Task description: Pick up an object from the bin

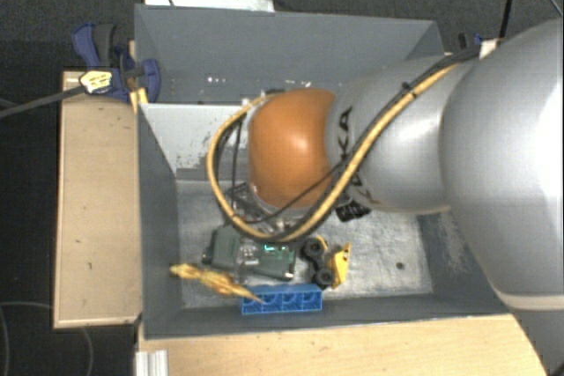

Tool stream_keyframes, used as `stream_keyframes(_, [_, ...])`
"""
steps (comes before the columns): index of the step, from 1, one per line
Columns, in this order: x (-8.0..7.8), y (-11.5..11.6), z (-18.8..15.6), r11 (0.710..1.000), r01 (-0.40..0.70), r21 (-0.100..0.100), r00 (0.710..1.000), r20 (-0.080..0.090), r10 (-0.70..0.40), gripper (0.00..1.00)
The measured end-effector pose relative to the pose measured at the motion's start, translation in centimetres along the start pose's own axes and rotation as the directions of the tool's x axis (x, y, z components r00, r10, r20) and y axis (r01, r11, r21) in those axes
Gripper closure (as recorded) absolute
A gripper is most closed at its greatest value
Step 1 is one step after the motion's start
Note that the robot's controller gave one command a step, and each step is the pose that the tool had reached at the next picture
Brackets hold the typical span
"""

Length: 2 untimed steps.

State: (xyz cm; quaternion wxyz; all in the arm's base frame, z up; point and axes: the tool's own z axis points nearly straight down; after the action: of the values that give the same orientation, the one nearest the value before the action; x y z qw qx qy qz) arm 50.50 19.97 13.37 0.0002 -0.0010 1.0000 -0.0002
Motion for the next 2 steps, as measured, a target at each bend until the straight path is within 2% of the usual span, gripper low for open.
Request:
stream_keyframes(1, [0.0,0.0,-0.2,1.0,-0.006,-0.002,1.0,0.002,0.006,0.0])
stream_keyframes(2, [-3.4,-4.0,1.1,0.997,-0.081,-0.003,0.997,0.004,0.081,0.0])
